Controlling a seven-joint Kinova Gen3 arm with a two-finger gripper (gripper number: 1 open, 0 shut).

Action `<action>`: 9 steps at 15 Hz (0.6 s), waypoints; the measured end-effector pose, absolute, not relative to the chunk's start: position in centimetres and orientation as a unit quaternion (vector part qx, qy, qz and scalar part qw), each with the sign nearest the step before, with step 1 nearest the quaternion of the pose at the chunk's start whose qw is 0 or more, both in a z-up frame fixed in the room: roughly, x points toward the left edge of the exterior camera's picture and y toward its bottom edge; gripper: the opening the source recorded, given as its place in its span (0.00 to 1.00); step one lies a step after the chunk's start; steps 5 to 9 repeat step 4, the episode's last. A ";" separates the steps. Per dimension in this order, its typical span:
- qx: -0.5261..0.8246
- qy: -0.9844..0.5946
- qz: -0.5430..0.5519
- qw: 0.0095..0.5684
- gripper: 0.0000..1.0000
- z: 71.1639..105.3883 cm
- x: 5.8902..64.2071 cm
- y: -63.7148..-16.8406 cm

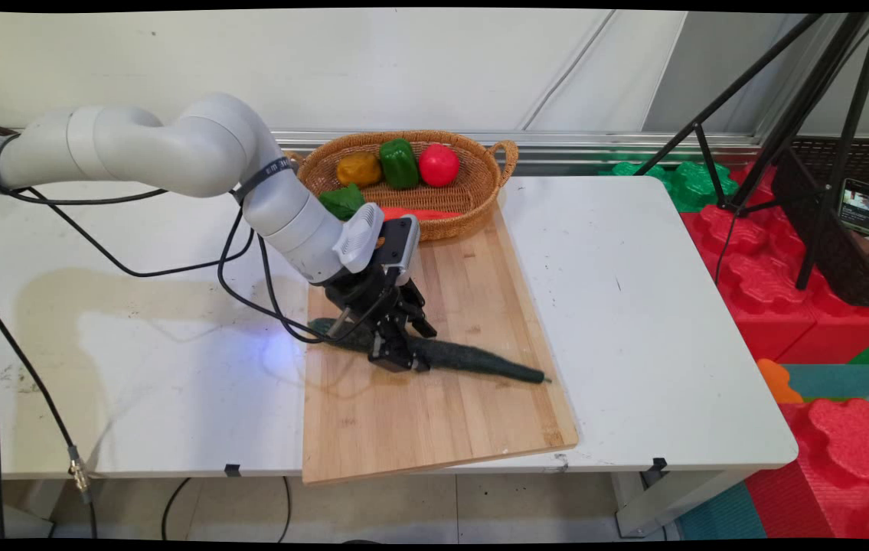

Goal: Place the picked object on the cutting board

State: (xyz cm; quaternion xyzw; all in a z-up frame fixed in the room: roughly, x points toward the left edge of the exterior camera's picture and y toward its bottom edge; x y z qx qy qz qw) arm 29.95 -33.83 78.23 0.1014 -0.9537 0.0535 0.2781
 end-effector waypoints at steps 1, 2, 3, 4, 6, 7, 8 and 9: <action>0.099 -0.954 0.054 0.277 1.00 78.1 29.9 -33.8; 0.100 -0.954 0.055 0.277 1.00 78.1 29.9 -33.8; 0.102 -0.953 0.056 0.279 1.00 78.2 29.9 -33.8; 0.105 -0.952 0.057 0.282 1.00 78.4 30.0 -33.8; 0.105 -0.952 0.057 0.282 1.00 78.4 30.0 -33.8; 0.105 -0.952 0.057 0.282 1.00 78.4 30.0 -33.8; 0.105 -0.952 0.057 0.282 1.00 78.4 30.0 -33.8; 0.105 -0.952 0.057 0.282 1.00 78.4 30.0 -33.8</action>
